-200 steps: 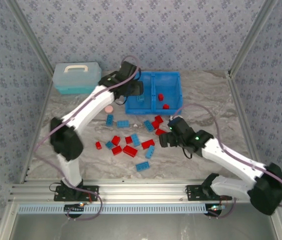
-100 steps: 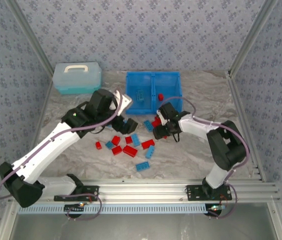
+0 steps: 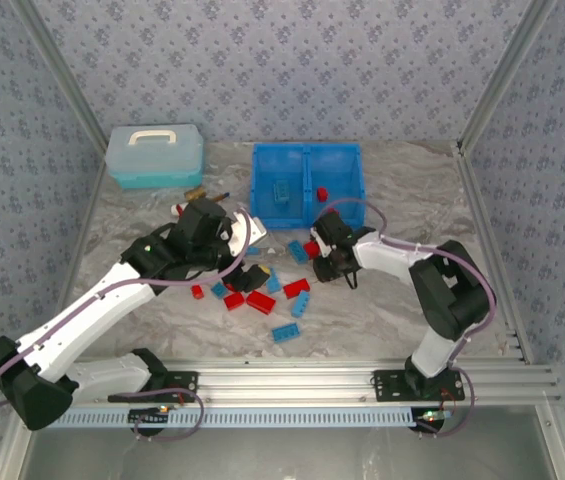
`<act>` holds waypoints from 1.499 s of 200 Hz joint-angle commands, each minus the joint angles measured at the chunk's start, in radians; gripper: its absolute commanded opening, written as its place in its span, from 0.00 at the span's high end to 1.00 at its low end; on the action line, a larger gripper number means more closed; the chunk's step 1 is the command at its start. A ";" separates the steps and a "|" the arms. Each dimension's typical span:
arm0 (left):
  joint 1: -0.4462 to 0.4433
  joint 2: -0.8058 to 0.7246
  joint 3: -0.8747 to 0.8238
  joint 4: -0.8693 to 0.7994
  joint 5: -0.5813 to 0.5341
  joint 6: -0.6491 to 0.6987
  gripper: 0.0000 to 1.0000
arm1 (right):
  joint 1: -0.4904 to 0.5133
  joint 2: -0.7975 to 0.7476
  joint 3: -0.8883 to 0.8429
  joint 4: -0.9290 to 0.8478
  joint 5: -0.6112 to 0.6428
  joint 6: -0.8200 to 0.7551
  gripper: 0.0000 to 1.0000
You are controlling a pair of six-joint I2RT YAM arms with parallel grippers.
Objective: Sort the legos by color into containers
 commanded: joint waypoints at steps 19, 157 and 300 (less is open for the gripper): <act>0.000 -0.078 -0.027 0.069 -0.048 0.032 0.01 | 0.057 -0.275 -0.059 -0.090 0.099 0.119 0.68; 0.000 -0.229 -0.175 0.215 -0.056 0.114 0.01 | -0.197 0.351 0.834 -0.161 0.253 0.115 0.68; 0.001 -0.210 -0.173 0.212 -0.073 0.113 0.01 | -0.223 0.266 0.830 -0.209 0.205 0.153 0.48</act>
